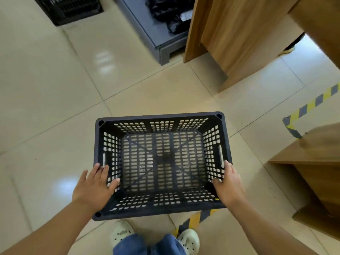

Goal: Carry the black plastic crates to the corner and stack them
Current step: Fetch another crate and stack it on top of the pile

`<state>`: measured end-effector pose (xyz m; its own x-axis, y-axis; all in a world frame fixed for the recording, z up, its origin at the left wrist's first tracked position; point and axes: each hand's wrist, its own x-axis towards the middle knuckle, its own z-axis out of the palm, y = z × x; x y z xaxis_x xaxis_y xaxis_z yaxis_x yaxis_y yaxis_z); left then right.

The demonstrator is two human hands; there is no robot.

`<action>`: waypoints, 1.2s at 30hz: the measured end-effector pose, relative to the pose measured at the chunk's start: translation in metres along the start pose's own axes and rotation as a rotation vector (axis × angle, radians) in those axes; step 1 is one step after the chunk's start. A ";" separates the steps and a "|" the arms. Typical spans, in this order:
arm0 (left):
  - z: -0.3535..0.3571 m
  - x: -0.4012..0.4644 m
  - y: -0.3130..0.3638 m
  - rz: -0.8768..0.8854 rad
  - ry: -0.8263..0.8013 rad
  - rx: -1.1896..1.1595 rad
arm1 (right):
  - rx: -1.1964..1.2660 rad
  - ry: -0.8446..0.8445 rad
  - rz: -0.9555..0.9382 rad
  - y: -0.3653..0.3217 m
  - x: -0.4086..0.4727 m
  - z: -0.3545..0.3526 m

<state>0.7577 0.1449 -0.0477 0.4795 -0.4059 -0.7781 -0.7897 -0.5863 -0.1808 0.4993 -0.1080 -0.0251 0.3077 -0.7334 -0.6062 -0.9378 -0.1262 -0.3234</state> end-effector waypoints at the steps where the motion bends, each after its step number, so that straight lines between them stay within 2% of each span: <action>1: 0.003 0.000 -0.004 0.010 0.002 0.011 | -0.006 -0.001 0.001 0.000 0.003 0.001; 3: 0.005 -0.002 -0.012 0.027 0.001 -0.026 | -0.033 -0.008 0.009 -0.006 0.011 0.004; 4: 0.004 -0.002 -0.014 0.023 0.063 -0.126 | -0.051 -0.002 0.010 -0.006 0.015 0.004; 7: 0.000 0.001 -0.014 -0.055 0.398 -0.620 | -0.047 0.003 0.072 -0.010 0.031 0.001; 8: 0.003 0.006 -0.016 -0.078 0.439 -0.812 | -0.015 0.002 0.099 -0.010 0.036 0.002; 9: 0.001 0.010 -0.018 -0.097 0.409 -1.013 | 0.039 0.000 0.125 -0.011 0.043 0.002; 12: -0.010 0.022 -0.023 -0.225 0.189 -1.605 | 0.360 -0.018 0.211 -0.015 0.055 0.002; 14: -0.021 0.024 -0.023 -0.333 0.159 -1.835 | 0.586 -0.050 0.294 -0.016 0.059 0.002; 16: -0.030 0.021 -0.022 -0.384 0.151 -1.968 | 0.723 -0.084 0.341 -0.022 0.058 -0.003; 20: -0.035 0.020 -0.031 -0.409 0.084 -2.120 | 0.878 -0.145 0.409 -0.031 0.045 -0.015; 24: -0.034 0.014 -0.048 -0.398 0.031 -2.145 | 1.049 -0.089 0.553 -0.032 0.040 -0.026; 29: -0.025 -0.012 -0.084 -0.443 0.023 -2.180 | 1.078 -0.121 0.643 -0.044 0.016 -0.027; 36: -0.020 -0.077 -0.153 -0.557 0.076 -2.164 | 1.013 -0.209 0.653 -0.108 -0.033 -0.034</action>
<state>0.8495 0.2521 0.0515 0.4886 0.0361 -0.8717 0.8509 -0.2407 0.4670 0.5852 -0.0932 0.0548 -0.0665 -0.3312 -0.9412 -0.4050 0.8711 -0.2779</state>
